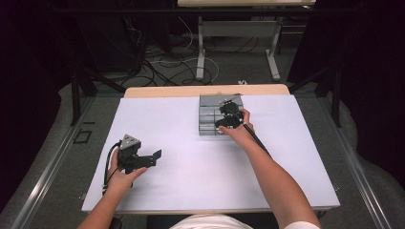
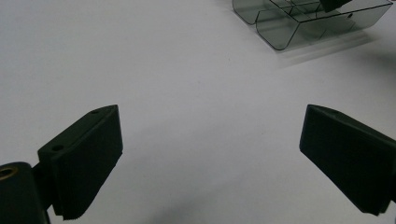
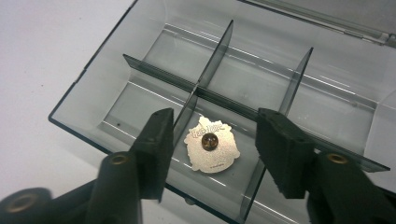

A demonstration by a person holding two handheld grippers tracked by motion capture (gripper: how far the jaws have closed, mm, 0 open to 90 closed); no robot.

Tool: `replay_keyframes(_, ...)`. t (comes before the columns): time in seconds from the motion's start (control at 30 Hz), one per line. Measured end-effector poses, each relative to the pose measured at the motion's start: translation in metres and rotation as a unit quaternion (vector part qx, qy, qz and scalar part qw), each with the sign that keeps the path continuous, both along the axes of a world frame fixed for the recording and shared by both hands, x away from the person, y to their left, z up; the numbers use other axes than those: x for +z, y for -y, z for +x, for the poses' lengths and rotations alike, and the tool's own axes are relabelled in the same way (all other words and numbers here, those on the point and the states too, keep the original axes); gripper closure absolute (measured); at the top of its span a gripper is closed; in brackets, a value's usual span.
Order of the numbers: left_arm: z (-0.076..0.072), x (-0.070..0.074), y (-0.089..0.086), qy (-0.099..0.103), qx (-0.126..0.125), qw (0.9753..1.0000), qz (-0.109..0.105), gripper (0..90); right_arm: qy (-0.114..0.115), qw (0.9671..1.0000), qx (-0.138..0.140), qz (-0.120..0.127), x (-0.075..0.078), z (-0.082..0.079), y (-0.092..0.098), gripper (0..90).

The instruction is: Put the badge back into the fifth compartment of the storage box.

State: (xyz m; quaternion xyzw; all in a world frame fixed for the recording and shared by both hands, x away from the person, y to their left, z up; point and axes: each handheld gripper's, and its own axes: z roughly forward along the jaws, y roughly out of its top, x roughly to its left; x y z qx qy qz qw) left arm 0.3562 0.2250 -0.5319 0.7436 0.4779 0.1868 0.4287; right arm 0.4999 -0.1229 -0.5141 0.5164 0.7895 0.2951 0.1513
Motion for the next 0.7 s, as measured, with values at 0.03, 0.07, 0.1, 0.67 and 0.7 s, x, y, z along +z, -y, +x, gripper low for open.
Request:
replay_keyframes(0.03, 0.0, 0.0, 0.0, 0.002, 0.0, 1.0, 0.002, 6.2, 0.002, 1.0, 0.003, 0.002, 0.0, -0.001, -0.001, 39.6)
replay_keyframes(0.07, 0.0, 0.0, -0.001, -0.003, -0.001, 1.0, 0.001, 6.2, 0.003, 1.0, 0.006, 0.005, 0.001, -0.001, -0.001, 37.1)
replay_keyframes(0.1, 0.001, 0.0, -0.001, -0.003, -0.001, 1.0, 0.001, 6.2, 0.009, 0.9998, 0.016, 0.005, 0.001, -0.002, -0.001, 34.5)
replay_keyframes(0.67, 0.002, -0.002, -0.001, -0.003, 0.006, 1.0, -0.002, 6.3, 0.015, 0.999, 0.037, 0.022, 0.009, -0.013, -0.004, 20.9)
replay_keyframes(0.7, 0.002, -0.002, -0.001, -0.006, 0.004, 1.0, -0.001, 6.3, 0.019, 0.9988, 0.037, 0.028, 0.008, -0.013, -0.004, 21.0)
